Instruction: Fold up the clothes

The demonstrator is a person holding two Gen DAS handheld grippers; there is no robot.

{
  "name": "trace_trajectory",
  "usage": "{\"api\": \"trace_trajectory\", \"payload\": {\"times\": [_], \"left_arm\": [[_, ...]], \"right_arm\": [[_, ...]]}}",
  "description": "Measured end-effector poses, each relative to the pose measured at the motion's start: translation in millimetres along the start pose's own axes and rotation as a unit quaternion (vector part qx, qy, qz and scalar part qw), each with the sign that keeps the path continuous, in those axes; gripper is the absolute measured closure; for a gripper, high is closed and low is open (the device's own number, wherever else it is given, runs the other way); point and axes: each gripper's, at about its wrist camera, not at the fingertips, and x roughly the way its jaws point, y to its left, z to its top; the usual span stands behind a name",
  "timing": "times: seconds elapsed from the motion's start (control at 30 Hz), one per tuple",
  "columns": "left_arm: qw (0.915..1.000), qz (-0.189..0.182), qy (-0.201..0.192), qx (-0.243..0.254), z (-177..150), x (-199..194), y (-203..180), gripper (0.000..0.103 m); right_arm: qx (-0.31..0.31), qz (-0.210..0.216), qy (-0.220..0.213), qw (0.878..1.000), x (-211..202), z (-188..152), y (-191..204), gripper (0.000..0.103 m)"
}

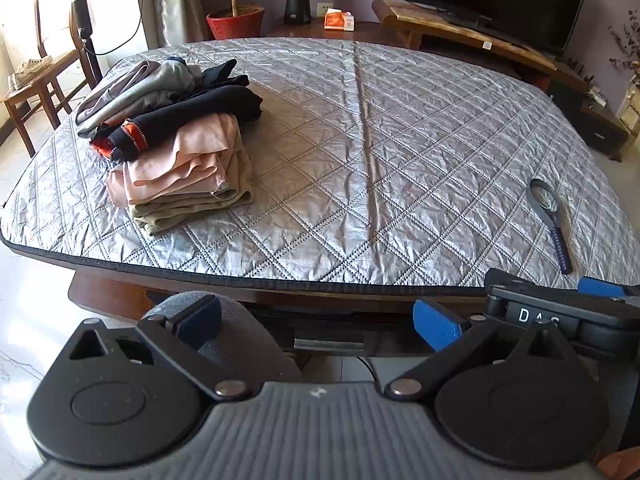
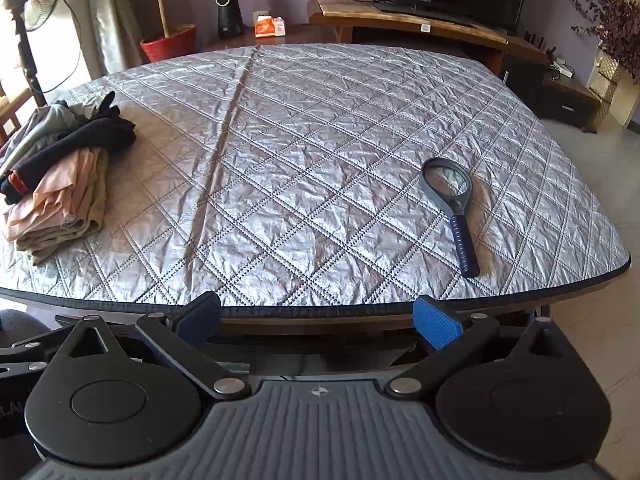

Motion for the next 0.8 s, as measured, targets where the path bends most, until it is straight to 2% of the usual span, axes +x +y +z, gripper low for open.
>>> {"api": "trace_trajectory", "payload": {"times": [0.67,0.8], "left_arm": [[0.9999,0.003,0.004,0.011,-2.2,-0.5,-6.7,0.001],[0.9999,-0.005,0.01,0.011,3.5,3.5,-9.2,0.001]], "right_arm": [[0.002,-0.004,-0.004,1.0,-2.0,0.1,-2.5,0.0],[0.023,0.005,0.007,1.0,0.0,5.1,-8.6,0.0]]}}
